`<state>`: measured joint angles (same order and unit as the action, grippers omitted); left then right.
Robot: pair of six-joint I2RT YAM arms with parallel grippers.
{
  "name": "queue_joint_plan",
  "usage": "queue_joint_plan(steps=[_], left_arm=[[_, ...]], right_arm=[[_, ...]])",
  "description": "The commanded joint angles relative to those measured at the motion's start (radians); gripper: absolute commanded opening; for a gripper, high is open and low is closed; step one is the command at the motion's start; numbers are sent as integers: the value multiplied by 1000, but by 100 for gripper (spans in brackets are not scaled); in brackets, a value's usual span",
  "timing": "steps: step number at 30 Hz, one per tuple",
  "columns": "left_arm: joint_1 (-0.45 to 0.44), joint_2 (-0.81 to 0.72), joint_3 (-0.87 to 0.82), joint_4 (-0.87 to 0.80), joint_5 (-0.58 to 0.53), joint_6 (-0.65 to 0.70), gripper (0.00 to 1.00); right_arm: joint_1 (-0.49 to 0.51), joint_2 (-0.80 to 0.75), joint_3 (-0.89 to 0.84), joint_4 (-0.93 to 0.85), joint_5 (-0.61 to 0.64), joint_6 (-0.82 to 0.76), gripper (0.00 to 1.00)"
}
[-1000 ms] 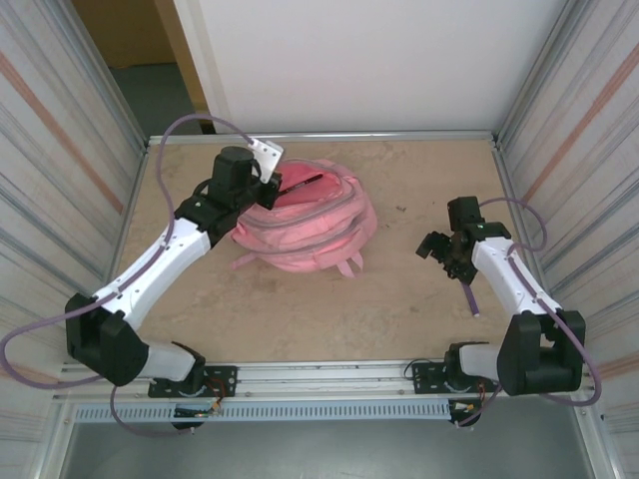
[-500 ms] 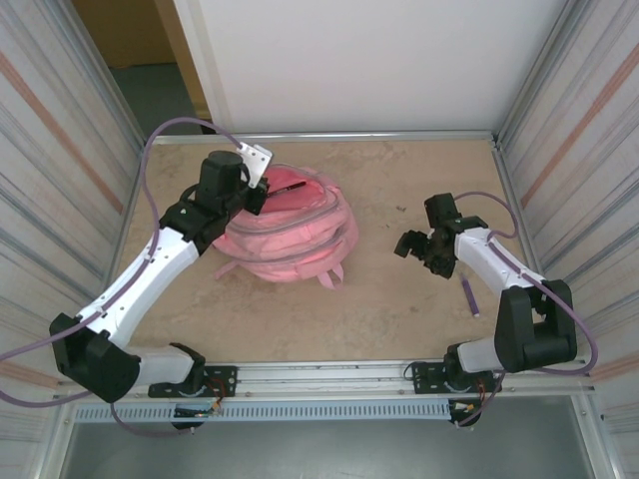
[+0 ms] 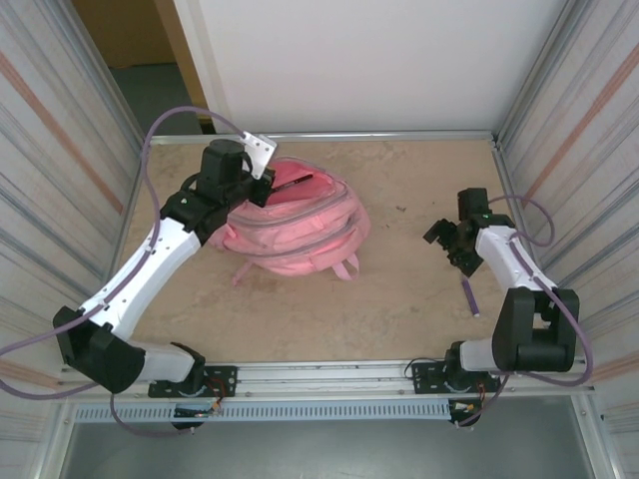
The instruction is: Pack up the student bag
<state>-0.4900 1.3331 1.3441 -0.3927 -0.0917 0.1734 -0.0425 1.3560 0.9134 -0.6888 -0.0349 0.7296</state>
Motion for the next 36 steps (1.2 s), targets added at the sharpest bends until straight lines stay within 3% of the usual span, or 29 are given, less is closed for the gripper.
queue_joint_plan(steps=[1,7,16,20,28,32,36], left_arm=[[4,-58,120,226,-10,42,0],[26,-91,119,264,-32,99,0],[22,-60,91,325,108,-58,0],[-44,-47,2,358,115,-56,0],[-231,-50,-224,424,-3,-58,0],[-239,-38,-292,427,-20,-83,0],[-239,5,-311,366,29,-65,0]], right_arm=[[-52,-73,13,-21,-20,2,95],[-280,-131,-43,-40,-43,47,95],[-515,-144,-139,-42,-142,31,92],[-524,-112,-191,-94,-57,-9,92],[-549,-135,-234,-206,62,50,92],[-547,-104,-221,-151,-50,-62,92],[-520,-57,-157,-176,-30,-115,92]])
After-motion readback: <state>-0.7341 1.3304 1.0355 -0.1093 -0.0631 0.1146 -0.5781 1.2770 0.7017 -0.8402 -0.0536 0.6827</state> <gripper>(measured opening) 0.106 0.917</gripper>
